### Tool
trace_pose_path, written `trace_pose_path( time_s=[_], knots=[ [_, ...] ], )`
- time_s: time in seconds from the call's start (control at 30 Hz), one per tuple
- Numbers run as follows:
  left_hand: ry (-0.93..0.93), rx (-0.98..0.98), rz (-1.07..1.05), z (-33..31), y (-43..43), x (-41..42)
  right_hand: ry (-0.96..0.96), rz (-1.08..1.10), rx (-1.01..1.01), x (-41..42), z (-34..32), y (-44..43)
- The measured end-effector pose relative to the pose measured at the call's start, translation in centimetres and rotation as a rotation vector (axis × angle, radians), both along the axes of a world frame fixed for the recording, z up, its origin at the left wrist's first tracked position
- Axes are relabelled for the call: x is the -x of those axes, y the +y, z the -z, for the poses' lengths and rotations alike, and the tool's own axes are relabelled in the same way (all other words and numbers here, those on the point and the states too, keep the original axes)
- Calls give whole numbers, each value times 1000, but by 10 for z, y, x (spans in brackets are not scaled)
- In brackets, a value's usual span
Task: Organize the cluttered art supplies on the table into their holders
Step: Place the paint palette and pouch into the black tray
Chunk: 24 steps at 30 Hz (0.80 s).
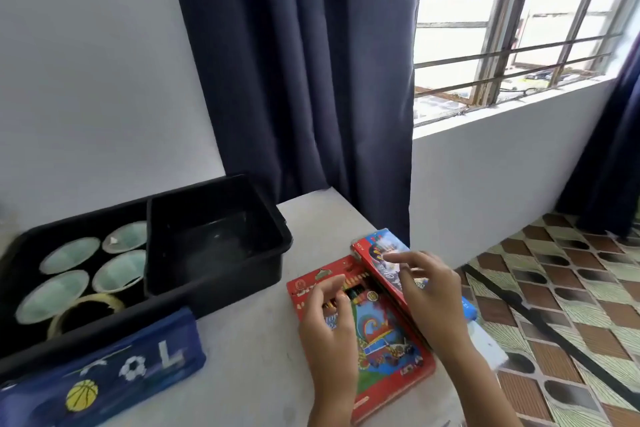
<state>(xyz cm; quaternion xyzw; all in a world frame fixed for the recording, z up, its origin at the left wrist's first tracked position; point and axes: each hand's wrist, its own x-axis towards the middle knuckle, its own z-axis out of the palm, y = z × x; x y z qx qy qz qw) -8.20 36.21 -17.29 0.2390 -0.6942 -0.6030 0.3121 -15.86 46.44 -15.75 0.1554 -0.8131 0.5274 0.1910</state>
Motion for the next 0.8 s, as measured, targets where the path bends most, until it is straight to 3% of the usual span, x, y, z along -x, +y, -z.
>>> trace_pose_path(
  time_s=[0.17,0.23,0.4,0.8],
  knots=[
    [-178,-93,152,5,59,31,-96,-11,-405,45,19,46],
    [-179,-102,156,6,79,38,-166,-76,-391,50,24,53],
    [-166,-5,55,17,89,45,-121,-71,-380,46,30,48],
    [-213,140,-111,4,42,18,-170,-262,-232,14,24,11]
  ],
)
